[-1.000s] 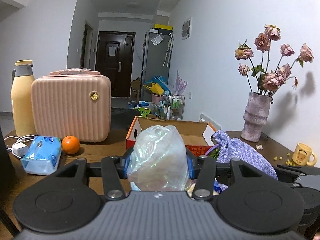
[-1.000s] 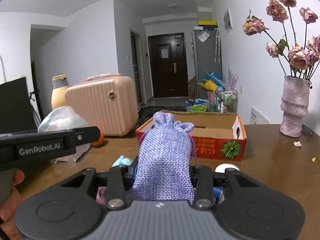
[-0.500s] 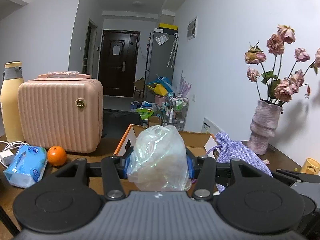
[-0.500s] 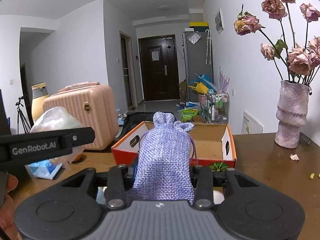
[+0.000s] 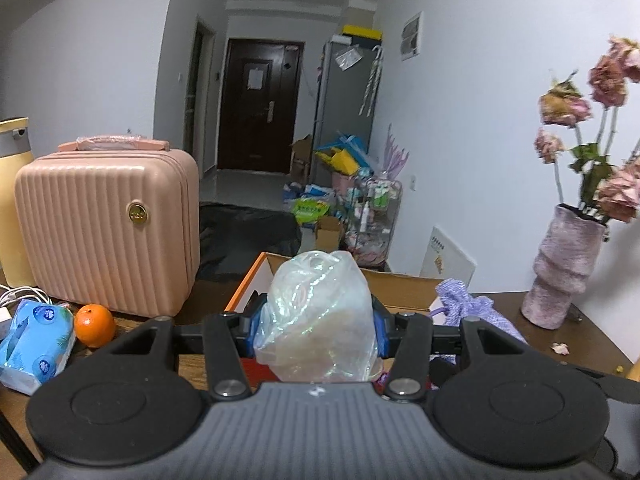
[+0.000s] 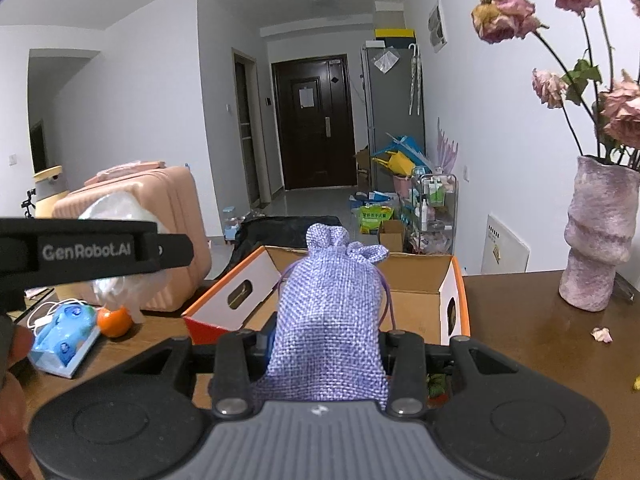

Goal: Organize soft objects
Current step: 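Carry the plastic bag and lavender pouch in both tools over the cardboard box, then open both tools to drop the bag and pouch into the box, then bring both tools back toward the remaining soft items on the table, then close the right tool on the yellow-white plush and lift it, then close the left tool on the pink satin scrunchie while the right tool holds the plush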

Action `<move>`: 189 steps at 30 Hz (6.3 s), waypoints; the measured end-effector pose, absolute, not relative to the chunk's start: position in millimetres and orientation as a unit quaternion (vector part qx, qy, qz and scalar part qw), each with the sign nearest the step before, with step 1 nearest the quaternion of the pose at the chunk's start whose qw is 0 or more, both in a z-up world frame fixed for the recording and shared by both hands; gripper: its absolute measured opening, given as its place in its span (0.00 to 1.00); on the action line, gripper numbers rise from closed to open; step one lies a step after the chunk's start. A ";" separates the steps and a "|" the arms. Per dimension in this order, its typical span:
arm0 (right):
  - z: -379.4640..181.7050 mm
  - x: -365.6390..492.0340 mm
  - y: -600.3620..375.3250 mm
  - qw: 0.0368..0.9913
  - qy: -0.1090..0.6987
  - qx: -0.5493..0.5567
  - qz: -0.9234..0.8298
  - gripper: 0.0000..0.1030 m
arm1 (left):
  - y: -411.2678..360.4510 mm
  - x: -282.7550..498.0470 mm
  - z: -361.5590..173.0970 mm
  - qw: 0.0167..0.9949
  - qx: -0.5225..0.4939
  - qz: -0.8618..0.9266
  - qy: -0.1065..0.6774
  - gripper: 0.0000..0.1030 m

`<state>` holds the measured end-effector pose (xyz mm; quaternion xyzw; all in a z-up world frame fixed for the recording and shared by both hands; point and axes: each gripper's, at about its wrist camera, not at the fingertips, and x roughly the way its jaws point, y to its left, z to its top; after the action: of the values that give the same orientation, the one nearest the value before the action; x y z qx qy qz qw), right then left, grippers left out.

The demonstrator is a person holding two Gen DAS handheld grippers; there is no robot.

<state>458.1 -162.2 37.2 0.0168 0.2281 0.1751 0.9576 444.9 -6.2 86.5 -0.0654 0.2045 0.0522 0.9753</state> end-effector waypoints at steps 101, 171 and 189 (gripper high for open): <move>-20.4 318.0 -160.0 0.951 0.226 -0.038 0.206 1.00 | 47.2 276.2 -3.2 0.971 -0.030 0.077 0.224 1.00; -39.7 299.8 -168.2 0.970 0.185 0.012 0.154 0.45 | 77.7 282.6 -46.7 0.958 -0.058 0.054 0.275 1.00; -42.7 301.3 -166.1 0.968 0.195 0.010 0.155 0.45 | 72.8 331.3 -70.6 0.934 -0.017 0.094 0.343 0.86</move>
<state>301.3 -166.1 -42.7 0.0103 0.1953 0.1548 0.9684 331.3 72.8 -70.6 -0.0167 0.3431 0.0944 0.9344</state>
